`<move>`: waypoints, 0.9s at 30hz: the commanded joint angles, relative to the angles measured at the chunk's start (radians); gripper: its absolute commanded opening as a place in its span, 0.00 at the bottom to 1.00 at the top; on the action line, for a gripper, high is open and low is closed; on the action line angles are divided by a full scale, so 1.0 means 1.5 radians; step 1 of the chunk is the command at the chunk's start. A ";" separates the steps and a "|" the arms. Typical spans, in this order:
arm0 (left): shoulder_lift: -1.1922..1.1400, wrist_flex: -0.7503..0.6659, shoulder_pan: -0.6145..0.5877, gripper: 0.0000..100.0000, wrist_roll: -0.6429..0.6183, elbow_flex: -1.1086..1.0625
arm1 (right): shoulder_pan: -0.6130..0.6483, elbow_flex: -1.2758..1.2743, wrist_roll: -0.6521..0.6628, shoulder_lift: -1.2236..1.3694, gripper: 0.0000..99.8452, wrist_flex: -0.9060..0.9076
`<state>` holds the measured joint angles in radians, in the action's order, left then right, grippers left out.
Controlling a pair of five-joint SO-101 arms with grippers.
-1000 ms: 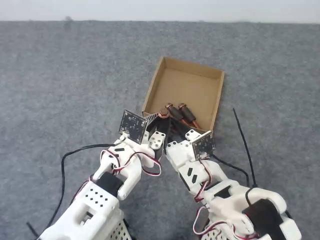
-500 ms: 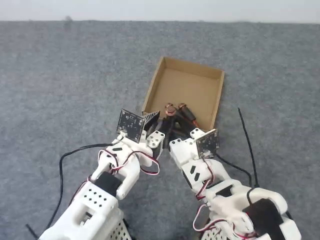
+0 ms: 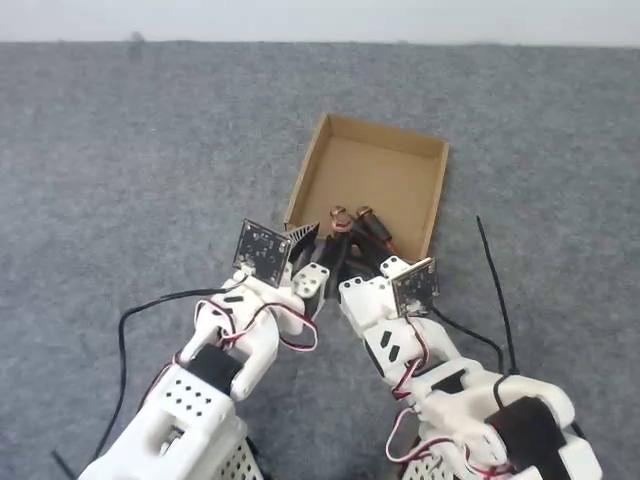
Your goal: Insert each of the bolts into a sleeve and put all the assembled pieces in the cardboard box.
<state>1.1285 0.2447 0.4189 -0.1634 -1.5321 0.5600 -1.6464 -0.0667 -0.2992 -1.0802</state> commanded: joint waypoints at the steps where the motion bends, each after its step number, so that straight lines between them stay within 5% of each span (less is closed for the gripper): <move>1: 0.065 0.107 0.025 0.12 0.014 0.040 | -0.014 -0.008 0.008 -0.026 0.01 -0.004; 13: 0.310 0.271 0.020 0.12 0.015 0.026 | -0.015 -0.008 0.009 -0.026 0.01 -0.002; 27: 0.334 0.173 -0.208 0.12 0.004 -0.106 | -0.050 -0.008 0.006 -0.026 0.01 0.001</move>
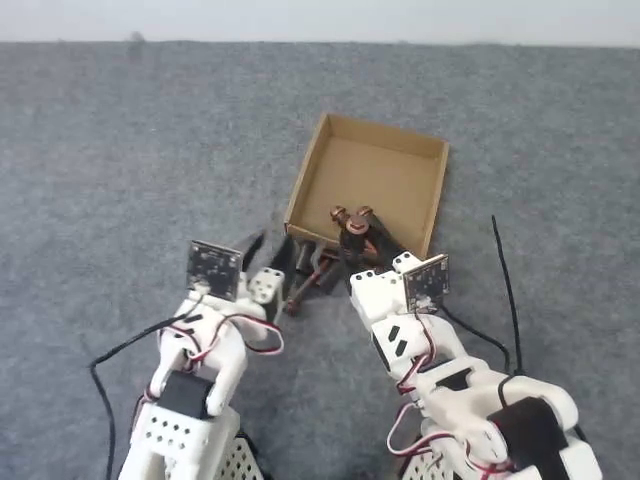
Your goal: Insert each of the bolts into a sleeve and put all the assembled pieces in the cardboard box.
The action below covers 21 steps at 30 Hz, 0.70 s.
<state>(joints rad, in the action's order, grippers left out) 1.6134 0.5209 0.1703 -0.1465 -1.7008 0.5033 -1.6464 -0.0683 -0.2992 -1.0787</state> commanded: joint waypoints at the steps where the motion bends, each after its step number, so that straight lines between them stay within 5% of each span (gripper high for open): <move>1: 0.011 0.003 -0.058 0.12 -0.023 0.007 | -0.012 -0.008 0.007 -0.026 0.01 -0.001; 15: 0.009 0.102 -0.162 0.12 -0.047 0.007 | -0.102 -0.002 0.013 -0.033 0.01 -0.007; 21: 0.008 0.102 -0.163 0.12 -0.037 0.007 | -0.112 0.010 0.108 -0.033 0.01 -0.002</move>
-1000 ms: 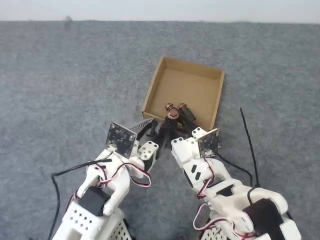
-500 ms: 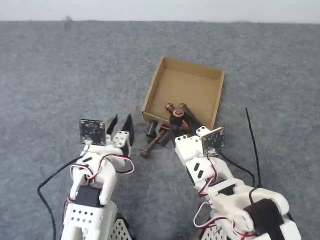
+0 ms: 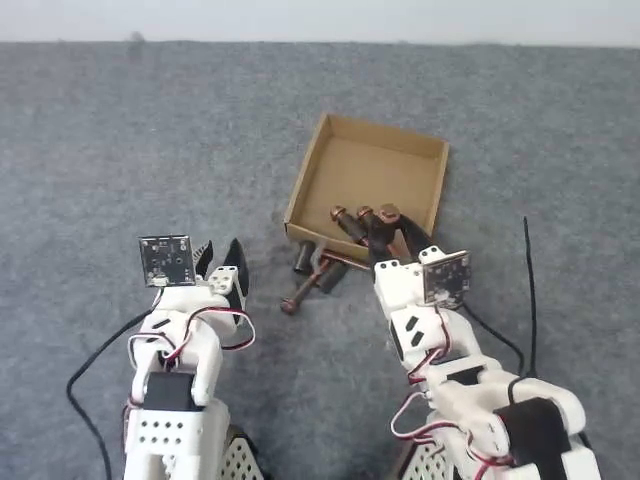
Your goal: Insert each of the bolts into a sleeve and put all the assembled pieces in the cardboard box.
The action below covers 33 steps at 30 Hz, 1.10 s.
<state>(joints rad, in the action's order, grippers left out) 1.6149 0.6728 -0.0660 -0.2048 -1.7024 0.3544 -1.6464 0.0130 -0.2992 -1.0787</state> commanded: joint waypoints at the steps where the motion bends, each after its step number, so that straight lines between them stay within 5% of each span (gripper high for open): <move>1: 0.007 0.001 -0.005 0.12 0.012 0.008 | -0.013 0.011 0.068 -0.033 0.01 -0.002; 6: 0.006 -0.015 -0.003 0.00 0.031 0.008 | -0.017 0.026 0.079 -0.033 0.01 -0.001; 15: 0.006 -0.014 -0.003 0.01 0.031 0.008 | -0.037 0.081 0.083 -0.033 0.01 0.036; 33: 0.006 -0.014 -0.002 0.01 0.068 0.008 | -0.072 0.470 0.077 -0.025 0.01 0.723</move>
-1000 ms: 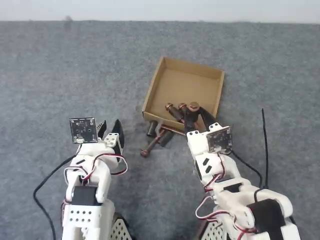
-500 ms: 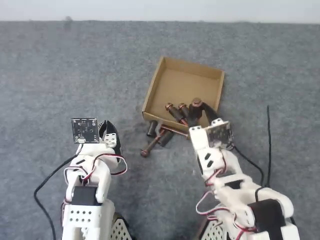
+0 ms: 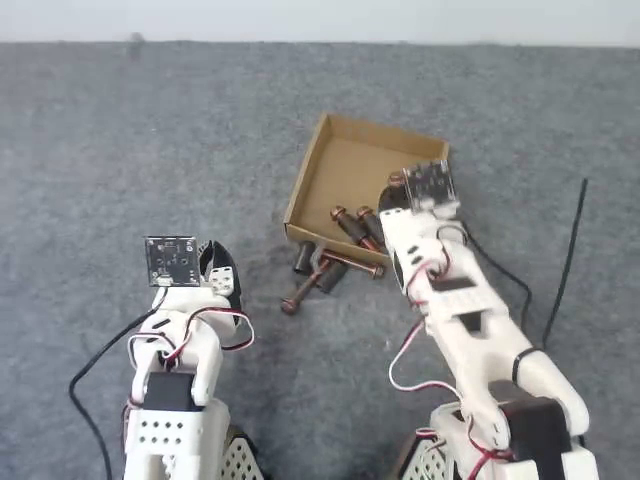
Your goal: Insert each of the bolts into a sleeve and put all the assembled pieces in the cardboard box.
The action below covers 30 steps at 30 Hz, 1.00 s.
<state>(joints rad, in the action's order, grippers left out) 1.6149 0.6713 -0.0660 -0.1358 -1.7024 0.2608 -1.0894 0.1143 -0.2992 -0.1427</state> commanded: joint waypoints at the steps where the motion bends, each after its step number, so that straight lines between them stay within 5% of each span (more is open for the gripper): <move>1: 0.006 -0.013 -0.002 0.01 0.025 0.008 | -0.009 0.120 0.009 -0.025 0.01 0.130; 11: 0.006 -0.014 -0.002 0.01 0.026 0.008 | -0.010 0.346 0.010 0.110 0.01 0.372; 30: 0.006 -0.015 -0.002 0.01 0.027 0.008 | -0.010 0.501 0.010 0.335 0.01 0.393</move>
<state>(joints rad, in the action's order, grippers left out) 1.6149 0.6713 -0.0660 -0.1051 -1.7024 0.2608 -0.4189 0.1143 0.2209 0.4434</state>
